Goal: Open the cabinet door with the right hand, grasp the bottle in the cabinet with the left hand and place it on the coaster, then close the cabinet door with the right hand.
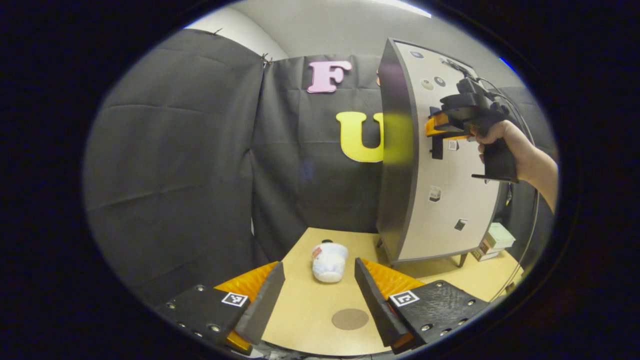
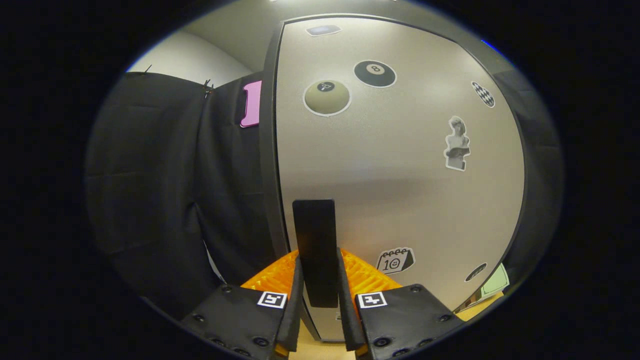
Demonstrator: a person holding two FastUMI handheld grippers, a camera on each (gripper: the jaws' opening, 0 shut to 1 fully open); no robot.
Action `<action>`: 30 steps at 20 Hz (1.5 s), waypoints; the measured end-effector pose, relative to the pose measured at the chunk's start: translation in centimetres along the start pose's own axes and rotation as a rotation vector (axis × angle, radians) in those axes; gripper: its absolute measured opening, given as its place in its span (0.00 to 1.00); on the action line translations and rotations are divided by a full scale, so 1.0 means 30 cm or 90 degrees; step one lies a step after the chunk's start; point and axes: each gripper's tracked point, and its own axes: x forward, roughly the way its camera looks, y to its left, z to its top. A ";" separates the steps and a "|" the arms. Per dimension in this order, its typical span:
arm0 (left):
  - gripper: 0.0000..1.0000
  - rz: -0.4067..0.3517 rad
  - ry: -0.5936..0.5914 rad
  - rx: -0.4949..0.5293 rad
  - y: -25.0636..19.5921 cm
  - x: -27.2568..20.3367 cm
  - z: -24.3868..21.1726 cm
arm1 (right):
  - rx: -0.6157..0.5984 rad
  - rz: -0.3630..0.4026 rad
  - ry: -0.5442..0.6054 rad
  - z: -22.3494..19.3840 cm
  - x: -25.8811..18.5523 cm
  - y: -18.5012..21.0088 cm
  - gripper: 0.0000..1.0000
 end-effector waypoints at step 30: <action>0.85 0.007 -0.032 -0.071 -0.161 -0.141 0.148 | -0.052 0.209 0.045 -0.028 -0.356 -0.064 0.13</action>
